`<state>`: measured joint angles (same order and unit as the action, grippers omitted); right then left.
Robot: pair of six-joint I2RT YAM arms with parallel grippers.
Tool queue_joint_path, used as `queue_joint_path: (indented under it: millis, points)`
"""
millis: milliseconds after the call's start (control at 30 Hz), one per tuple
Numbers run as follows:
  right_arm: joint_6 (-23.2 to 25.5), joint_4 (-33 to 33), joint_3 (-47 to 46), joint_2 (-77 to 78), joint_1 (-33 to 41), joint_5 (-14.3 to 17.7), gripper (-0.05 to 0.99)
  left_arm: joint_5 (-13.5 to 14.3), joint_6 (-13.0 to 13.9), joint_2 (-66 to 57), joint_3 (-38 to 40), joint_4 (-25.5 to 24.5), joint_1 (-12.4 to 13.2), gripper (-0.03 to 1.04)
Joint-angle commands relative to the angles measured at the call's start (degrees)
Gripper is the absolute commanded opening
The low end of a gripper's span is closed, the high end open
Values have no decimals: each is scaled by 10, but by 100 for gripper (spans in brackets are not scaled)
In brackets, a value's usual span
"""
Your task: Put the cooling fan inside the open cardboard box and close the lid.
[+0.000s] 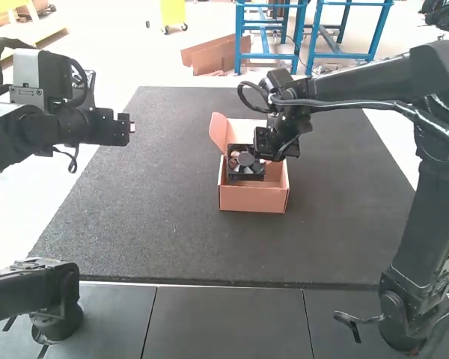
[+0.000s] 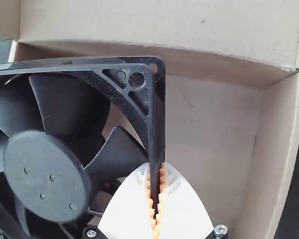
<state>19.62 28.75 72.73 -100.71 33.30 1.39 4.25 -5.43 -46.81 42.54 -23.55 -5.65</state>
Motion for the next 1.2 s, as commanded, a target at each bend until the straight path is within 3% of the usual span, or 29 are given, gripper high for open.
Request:
queue_joint_path:
  millis: [0,333,467,500,633,733,967,1167]
  points:
    - [-4,-5,1,-3,2,19,-1,-6,-5,11,20,2,-4,97]
    - [-27,3,-45,-7,2,37,-1,-6,-7,12,22,2,-4,97]
    - [-39,2,-47,-13,2,22,0,-6,-7,11,25,2,-4,97]
    - [-47,-1,-45,-13,2,8,6,-6,-7,11,26,3,-4,97]
    - [-56,1,-11,-12,-4,-22,50,-7,-7,6,15,18,-4,97]
    - [-56,12,28,-10,-13,-35,74,-10,-6,-1,10,33,-5,97]
    - [-53,40,87,48,-72,-69,84,-18,-8,-46,25,53,-35,97]
    - [-92,45,62,118,-113,-38,90,-17,-34,-92,38,75,-76,97]
